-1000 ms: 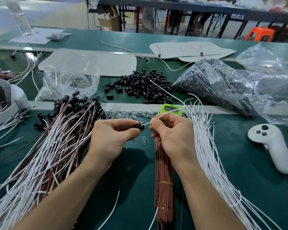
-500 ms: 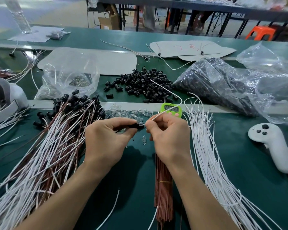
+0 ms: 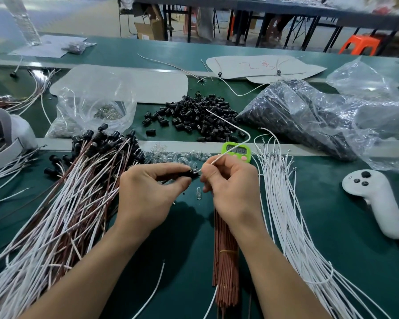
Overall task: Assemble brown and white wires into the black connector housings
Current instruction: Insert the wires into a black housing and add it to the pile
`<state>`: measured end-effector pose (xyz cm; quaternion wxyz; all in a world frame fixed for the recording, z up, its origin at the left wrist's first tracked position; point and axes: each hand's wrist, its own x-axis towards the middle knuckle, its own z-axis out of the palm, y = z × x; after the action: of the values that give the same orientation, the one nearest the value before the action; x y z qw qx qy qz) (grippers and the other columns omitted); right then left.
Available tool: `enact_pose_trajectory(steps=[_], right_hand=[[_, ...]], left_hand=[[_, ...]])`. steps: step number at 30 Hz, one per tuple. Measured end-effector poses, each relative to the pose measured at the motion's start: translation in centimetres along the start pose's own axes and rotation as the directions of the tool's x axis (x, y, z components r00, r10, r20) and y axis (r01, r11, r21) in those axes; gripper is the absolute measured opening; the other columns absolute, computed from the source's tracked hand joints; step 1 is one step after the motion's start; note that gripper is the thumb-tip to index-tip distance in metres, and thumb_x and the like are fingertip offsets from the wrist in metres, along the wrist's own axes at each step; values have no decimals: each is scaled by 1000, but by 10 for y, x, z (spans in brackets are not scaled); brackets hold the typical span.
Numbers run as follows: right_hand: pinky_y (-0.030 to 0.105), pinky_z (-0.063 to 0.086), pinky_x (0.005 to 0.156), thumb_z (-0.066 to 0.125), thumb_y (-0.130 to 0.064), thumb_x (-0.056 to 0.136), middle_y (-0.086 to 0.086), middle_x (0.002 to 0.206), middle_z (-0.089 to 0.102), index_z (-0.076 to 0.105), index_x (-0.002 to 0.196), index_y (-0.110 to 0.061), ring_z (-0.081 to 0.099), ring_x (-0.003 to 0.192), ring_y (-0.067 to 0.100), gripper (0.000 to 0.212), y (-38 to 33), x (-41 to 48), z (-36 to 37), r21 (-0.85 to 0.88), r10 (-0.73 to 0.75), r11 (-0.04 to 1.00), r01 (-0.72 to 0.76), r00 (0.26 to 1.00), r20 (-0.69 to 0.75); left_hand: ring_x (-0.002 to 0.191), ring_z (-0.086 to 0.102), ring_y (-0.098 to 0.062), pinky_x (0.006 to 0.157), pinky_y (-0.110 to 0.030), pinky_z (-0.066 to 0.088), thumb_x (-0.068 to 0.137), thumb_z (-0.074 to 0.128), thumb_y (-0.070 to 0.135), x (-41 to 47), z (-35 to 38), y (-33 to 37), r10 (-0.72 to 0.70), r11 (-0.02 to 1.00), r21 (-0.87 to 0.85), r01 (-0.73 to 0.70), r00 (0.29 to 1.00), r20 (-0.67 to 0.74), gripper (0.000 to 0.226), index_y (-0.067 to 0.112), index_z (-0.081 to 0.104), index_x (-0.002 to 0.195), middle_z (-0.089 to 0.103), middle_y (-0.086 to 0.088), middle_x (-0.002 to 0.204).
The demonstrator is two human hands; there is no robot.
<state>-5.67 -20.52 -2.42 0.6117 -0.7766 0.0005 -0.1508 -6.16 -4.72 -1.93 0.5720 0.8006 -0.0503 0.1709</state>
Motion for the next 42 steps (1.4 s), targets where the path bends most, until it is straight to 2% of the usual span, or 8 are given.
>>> enact_pose_trajectory(steps=[5,9,15,21,27,33,39,42], right_hand=[[18,49,53,68,-5,96,-2,67,72,69,79,-23,64,53,10,25,-1,0,-2,79,55,995,-59,997,48],[20,47,49,66,-3,97,3,66,72,69,81,-18,64,53,16,23,-3,1,-5,192,125,971,-140,988,90],[17,47,51,68,-5,97,2,67,73,70,82,-20,64,52,14,22,-5,0,-6,160,84,983,-94,994,72],[22,45,46,61,-4,101,6,66,71,67,85,-10,61,52,18,18,-6,-1,-3,288,148,941,-178,981,123],[22,44,49,69,-12,97,2,61,68,72,77,-19,51,49,14,22,-5,2,-7,209,94,972,-109,992,82],[19,43,56,73,-21,90,1,62,66,73,76,-21,55,52,7,13,-5,1,-5,277,32,960,-44,998,48],[21,44,57,72,-23,89,0,62,66,71,76,-18,56,53,7,14,-3,1,-4,238,35,970,-45,998,46],[23,45,58,73,-20,92,0,61,67,71,75,-18,57,53,7,17,-1,1,-5,189,48,981,-47,999,1]], left_hand=[[77,75,-2,73,-14,57,70,90,5,0,1,-1,38,998,-44,-38,999,10,36,38,80,82,77,20,80],[74,76,-7,71,-16,58,69,91,3,2,1,-4,2,996,-92,-1,1000,15,35,34,82,82,78,15,79],[76,77,-8,71,-18,59,74,90,15,3,0,-3,-46,991,-124,49,999,24,23,33,83,86,79,13,80],[57,72,-15,59,-20,57,89,76,12,3,0,1,-71,983,-162,86,993,98,26,33,80,75,75,-1,65],[54,72,-19,56,-21,56,98,66,24,5,1,1,-141,969,-180,170,977,163,29,21,79,72,74,-4,65],[50,70,-24,52,-24,56,90,62,41,4,2,3,-181,922,-301,245,958,224,32,23,81,72,73,-11,63],[47,66,-22,50,-26,56,89,62,40,3,5,3,-212,904,-317,287,945,249,35,19,80,69,70,-11,60],[51,67,-19,54,-23,56,92,70,22,4,7,-1,-202,915,-299,271,949,242,19,18,80,77,72,-9,62]])
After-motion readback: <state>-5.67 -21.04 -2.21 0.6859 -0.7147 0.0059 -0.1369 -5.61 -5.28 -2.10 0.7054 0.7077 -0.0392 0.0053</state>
